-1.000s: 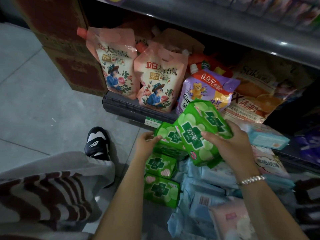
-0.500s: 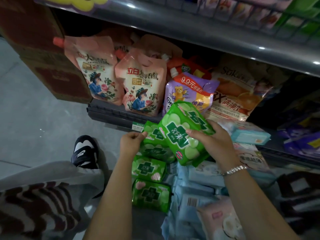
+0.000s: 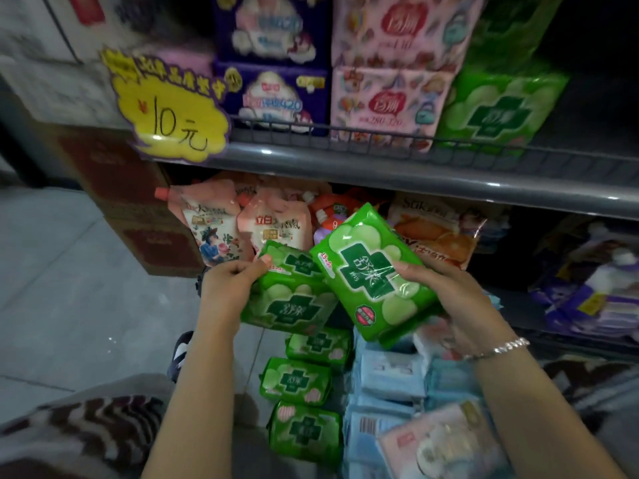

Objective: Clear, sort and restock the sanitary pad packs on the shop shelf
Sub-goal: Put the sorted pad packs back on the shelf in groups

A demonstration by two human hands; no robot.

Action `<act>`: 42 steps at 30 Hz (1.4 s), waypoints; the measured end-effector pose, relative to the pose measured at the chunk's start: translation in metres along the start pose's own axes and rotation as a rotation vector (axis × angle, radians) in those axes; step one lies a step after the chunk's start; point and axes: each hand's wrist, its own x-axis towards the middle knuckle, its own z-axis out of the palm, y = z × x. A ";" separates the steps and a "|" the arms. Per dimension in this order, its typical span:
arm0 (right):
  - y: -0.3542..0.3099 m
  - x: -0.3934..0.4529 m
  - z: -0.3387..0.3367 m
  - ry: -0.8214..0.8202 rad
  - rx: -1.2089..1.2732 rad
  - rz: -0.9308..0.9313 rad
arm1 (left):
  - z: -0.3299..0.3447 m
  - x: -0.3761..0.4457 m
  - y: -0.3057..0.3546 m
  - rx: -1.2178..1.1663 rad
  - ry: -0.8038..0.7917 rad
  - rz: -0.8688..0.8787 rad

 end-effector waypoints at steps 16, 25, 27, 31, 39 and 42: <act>-0.120 -0.064 -0.123 0.290 0.313 -0.432 | 0.089 -0.075 0.140 -0.411 -0.108 -0.024; -0.166 -0.059 -0.194 0.607 0.342 -0.687 | 0.179 -0.070 0.218 -0.437 -0.186 0.091; -0.172 -0.053 -0.206 0.633 0.345 -0.701 | 0.200 -0.066 0.237 -0.444 -0.188 0.132; -0.172 -0.044 -0.223 0.648 0.385 -0.713 | 0.238 -0.057 0.274 -0.433 -0.177 0.180; -0.168 -0.020 -0.251 0.660 0.547 -0.675 | 0.302 -0.037 0.324 -0.309 -0.027 0.367; -0.163 -0.007 -0.258 0.687 0.524 -0.657 | 0.320 -0.023 0.327 -0.265 0.027 0.378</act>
